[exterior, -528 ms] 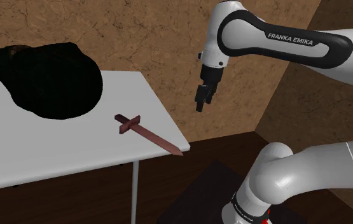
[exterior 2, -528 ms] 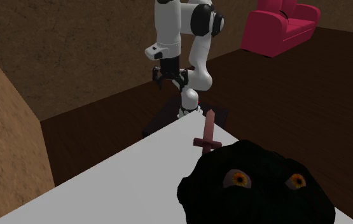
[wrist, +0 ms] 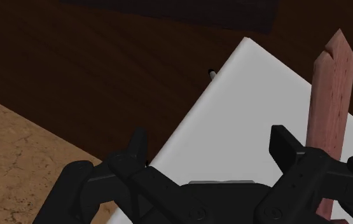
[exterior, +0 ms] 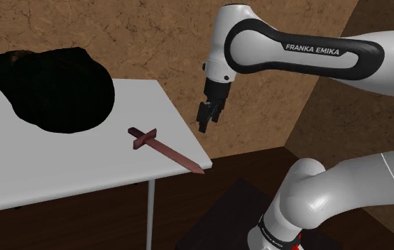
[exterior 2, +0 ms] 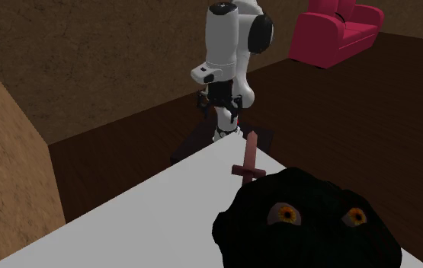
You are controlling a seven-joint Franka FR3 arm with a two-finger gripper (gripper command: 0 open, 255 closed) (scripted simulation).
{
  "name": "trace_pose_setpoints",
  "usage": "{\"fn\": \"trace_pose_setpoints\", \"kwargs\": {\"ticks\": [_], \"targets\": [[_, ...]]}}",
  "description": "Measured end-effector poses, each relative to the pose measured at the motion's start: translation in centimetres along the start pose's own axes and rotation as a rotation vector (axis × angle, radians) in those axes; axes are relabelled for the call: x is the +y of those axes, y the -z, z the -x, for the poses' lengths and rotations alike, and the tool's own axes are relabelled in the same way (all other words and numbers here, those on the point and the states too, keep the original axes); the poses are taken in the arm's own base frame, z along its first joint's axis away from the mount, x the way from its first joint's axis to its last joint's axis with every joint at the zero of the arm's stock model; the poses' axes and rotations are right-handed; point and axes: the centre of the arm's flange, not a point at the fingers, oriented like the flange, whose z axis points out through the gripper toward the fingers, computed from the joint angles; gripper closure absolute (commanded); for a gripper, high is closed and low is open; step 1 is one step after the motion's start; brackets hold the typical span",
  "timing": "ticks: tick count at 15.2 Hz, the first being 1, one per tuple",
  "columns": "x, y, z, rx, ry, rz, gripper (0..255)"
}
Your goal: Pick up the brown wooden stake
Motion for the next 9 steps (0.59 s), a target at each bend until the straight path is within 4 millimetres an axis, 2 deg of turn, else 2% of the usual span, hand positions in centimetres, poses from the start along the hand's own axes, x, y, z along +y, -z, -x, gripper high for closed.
{"fn": "trace_pose_setpoints", "kwargs": {"ticks": [9], "targets": [[-9.9,-2.5,-5.0,0.056,0.02,0.0,0]]}}
